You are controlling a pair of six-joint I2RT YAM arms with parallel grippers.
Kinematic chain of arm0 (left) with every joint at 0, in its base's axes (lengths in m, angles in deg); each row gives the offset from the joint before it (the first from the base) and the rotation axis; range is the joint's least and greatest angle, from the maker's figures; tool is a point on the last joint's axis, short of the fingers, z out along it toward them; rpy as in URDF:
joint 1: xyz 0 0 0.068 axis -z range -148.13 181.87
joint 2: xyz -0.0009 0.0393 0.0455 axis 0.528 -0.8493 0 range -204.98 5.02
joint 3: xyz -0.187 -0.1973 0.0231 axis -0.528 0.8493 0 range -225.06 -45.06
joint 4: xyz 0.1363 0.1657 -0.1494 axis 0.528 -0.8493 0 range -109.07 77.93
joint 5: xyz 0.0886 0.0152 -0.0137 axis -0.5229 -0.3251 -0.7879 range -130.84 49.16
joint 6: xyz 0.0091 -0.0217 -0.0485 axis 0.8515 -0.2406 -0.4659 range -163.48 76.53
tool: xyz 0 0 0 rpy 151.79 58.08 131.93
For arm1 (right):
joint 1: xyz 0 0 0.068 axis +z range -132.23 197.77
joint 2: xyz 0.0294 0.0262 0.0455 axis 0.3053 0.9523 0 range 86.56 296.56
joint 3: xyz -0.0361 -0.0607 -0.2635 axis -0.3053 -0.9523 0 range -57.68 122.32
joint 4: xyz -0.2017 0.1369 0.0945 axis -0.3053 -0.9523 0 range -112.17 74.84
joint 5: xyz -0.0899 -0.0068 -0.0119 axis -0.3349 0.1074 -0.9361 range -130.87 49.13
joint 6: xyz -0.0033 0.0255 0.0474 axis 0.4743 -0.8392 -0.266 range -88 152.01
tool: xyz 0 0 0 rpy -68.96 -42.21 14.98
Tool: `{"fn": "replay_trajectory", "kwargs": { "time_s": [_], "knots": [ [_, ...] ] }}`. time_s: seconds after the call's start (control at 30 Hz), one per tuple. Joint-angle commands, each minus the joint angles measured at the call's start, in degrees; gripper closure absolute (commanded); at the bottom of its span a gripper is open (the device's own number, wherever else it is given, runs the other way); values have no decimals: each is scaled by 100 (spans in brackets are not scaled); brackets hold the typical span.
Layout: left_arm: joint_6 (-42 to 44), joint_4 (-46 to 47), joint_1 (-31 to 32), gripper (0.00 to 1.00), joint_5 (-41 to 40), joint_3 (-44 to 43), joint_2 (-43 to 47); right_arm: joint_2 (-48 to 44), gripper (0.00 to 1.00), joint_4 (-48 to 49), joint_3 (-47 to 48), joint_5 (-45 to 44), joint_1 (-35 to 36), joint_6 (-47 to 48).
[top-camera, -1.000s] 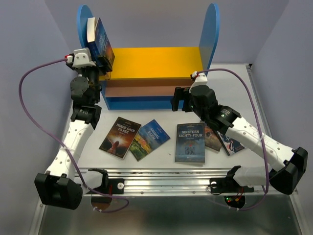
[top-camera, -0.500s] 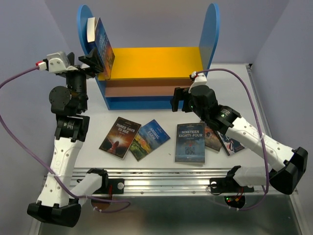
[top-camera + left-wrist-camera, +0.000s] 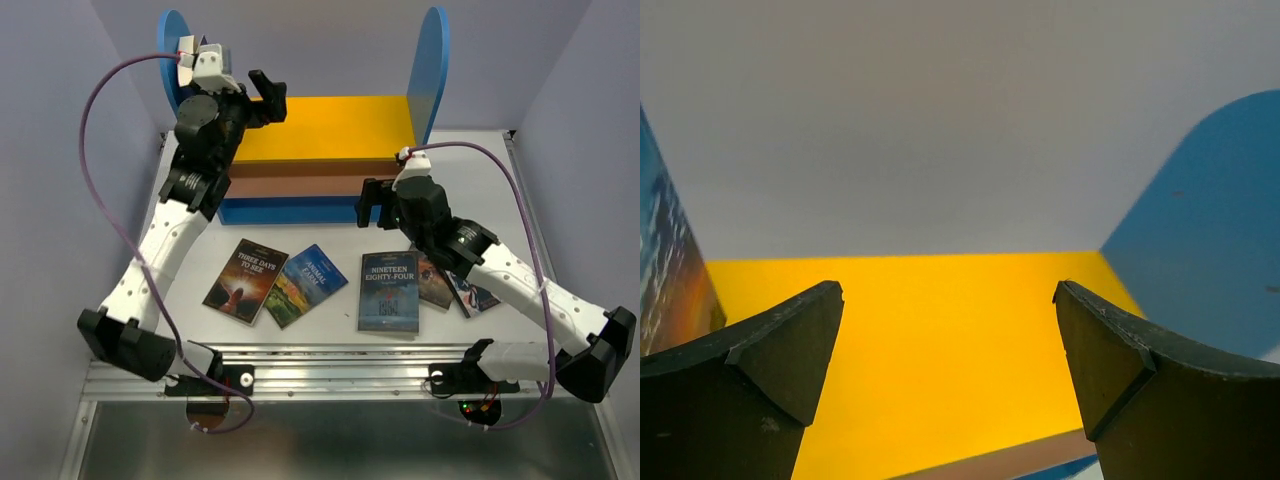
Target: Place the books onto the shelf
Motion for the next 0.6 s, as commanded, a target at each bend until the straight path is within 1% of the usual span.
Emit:
{"fn": "replay_trajectory", "kwargs": {
  "time_s": [0.0, 0.07, 0.23, 0.27, 0.37, 0.57],
  "knots": [
    [73, -757, -18, 1, -1094, -720, -649, -206, 0, 129, -60, -214, -31, 62],
    [204, -1082, -115, 1, -1413, -1159, -975, -215, 0, 137, -69, -248, -31, 71],
    [91, -1742, -703, 1, -1371, -1960, -1547, -250, 0, 120, -95, -398, -31, 88],
    [73, -1804, -861, 1, -1388, -2004, -1669, -241, 0, 128, -86, -407, -31, 88],
    [90, -1902, -932, 1, -1625, -2014, -1715, -188, 0, 137, -69, -433, -83, 97],
    [117, -1524, -932, 1, -1713, -1653, -1565, -39, 0, 129, -7, -381, -83, 62]
  ]
}}
